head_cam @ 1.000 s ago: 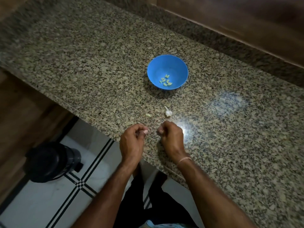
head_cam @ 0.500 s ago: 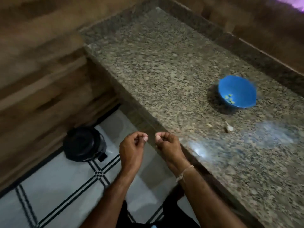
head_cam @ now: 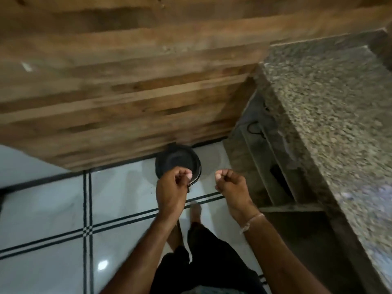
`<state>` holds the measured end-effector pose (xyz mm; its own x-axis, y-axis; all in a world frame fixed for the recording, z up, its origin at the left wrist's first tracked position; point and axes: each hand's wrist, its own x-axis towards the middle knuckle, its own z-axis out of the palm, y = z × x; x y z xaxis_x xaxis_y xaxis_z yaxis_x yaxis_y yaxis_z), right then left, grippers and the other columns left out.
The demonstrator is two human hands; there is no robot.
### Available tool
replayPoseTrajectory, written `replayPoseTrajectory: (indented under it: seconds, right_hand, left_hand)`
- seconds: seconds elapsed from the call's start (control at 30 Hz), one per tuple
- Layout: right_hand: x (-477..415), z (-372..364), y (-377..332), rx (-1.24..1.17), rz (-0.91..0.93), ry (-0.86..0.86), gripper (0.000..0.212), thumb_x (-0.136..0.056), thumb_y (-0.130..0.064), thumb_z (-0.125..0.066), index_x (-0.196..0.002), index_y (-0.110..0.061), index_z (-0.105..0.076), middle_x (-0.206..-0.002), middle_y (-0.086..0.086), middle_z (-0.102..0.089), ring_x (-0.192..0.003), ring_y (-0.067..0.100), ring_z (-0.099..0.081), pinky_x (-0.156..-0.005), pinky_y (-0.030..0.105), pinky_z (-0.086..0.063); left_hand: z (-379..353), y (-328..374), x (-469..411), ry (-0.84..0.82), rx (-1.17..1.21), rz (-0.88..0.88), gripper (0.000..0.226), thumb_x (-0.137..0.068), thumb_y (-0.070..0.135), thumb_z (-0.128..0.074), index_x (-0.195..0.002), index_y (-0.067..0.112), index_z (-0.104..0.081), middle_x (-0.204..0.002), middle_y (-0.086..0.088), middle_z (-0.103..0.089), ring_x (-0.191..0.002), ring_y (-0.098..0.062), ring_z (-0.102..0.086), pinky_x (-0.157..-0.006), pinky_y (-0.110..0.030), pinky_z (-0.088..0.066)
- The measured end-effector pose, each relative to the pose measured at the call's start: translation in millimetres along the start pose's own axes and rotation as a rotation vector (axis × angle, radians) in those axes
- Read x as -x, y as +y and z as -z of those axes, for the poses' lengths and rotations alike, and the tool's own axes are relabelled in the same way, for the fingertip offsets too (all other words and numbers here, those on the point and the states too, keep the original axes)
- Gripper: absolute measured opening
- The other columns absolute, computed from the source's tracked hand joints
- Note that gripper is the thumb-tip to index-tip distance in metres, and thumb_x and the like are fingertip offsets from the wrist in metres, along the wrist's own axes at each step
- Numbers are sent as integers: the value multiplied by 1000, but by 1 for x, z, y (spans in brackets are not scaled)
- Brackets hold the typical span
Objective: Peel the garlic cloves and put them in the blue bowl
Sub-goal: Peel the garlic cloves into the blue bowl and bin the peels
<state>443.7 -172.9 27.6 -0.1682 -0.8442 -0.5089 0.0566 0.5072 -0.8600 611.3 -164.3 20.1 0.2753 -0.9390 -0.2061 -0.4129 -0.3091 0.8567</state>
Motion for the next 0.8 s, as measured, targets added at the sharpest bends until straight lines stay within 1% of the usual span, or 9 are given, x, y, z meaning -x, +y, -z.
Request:
replayPoseTrajectory:
  seconds: [0.1, 0.2, 0.33, 0.43, 0.53, 0.6, 0.67, 0.73, 0.8]
  right_hand:
    - [-27, -35, 2, 32, -19, -22, 24, -98, 8, -61, -84, -10, -67, -66, -7, -65, -65, 3, -60, -65, 18, -55]
    - [-54, -66, 3, 41, -50, -37, 20, -97, 7, -64, -86, -9, -69, -73, -3, -69, -71, 7, -64, -65, 18, -57]
    - [-93, -92, 20, 60, -117, -72, 6, -98, 1, -65, -100, 2, -71, -84, 6, -70, -75, 10, -66, -68, 18, -58]
    - [-130, -104, 53, 102, -197, -79, 11, -98, 4, -63, -92, -1, -69, -75, 4, -67, -70, 9, -63, -69, 20, -57]
    - [-175, -112, 102, 81, -292, -88, 28, -98, 12, -57, -80, -6, -67, -67, 0, -65, -65, 9, -61, -67, 24, -53]
    - [-213, -122, 139, 87, -378, -64, 31, -100, 13, -54, -80, -9, -65, -70, 1, -64, -65, 11, -60, -66, 22, -51]
    - [-255, -134, 181, 30, -438, 18, 24, -100, 13, -54, -83, 0, -65, -78, 10, -60, -70, 19, -55, -65, 21, -49]
    - [-299, -144, 225, -25, -488, 70, 10, -99, 10, -59, -97, 13, -68, -90, 16, -62, -78, 27, -55, -71, 28, -50]
    - [-339, -152, 258, -24, -550, 48, 7, -98, 5, -65, -99, 4, -71, -94, 14, -67, -82, 22, -60, -78, 29, -53]
  left_hand:
    - [27, -17, -18, 55, 13, 50, 8, -96, 19, -74, -93, 26, -77, -90, 16, -74, -87, 0, -68, -70, -2, -42]
    - [46, -30, -38, 88, 1, 90, 7, -96, 20, -74, -94, 25, -77, -90, 16, -74, -88, 1, -67, -73, -7, -42]
    - [40, -58, -68, 82, 7, 173, 6, -97, 20, -73, -95, 24, -77, -90, 17, -75, -88, 2, -69, -75, -10, -46]
    - [15, -95, -95, 53, 17, 292, 7, -96, 19, -73, -93, 24, -78, -90, 16, -76, -86, 2, -69, -77, -15, -50]
    - [-21, -150, -125, 16, 16, 441, 9, -94, 20, -74, -88, 25, -78, -86, 13, -77, -84, -2, -70, -78, -24, -54]
    - [-50, -190, -149, -22, -2, 541, 10, -93, 21, -75, -85, 25, -78, -84, 10, -77, -81, -6, -71, -76, -28, -56]
    - [-83, -231, -179, -39, 31, 633, 13, -92, 21, -75, -80, 24, -76, -79, 6, -76, -79, -13, -72, -76, -35, -60]
    - [-115, -265, -210, -48, 46, 710, 17, -91, 22, -75, -75, 27, -73, -79, 4, -76, -82, -20, -73, -79, -40, -61]
    - [-143, -295, -240, -30, 30, 757, 19, -89, 25, -78, -72, 29, -69, -86, 2, -77, -87, -23, -72, -84, -39, -60]
